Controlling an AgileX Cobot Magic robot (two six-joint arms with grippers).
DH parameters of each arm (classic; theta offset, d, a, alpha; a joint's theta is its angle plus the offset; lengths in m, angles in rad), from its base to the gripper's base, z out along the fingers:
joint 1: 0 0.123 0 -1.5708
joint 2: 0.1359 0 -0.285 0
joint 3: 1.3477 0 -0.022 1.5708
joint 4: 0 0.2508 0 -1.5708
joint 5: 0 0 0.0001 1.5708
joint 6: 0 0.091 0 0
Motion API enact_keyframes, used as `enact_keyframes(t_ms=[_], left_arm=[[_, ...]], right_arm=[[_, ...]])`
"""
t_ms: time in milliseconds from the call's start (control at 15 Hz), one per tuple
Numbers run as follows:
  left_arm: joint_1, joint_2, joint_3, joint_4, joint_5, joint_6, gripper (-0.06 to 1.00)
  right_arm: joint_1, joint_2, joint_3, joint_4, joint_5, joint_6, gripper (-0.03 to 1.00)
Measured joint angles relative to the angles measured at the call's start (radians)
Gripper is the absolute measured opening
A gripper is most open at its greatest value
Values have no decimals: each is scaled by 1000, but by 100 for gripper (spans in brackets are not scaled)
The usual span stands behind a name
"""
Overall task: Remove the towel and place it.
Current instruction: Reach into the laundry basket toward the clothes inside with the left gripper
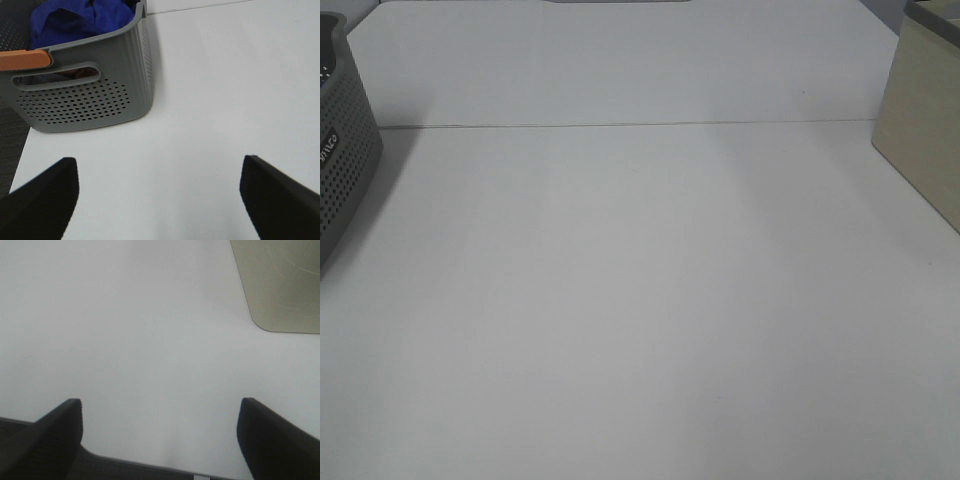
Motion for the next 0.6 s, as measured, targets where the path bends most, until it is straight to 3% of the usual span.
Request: enact_keyframes(t_ms=[600], left_arm=[[0, 0, 0, 0, 0, 0, 82]], right_arm=[[0, 0, 0, 0, 0, 0, 82]])
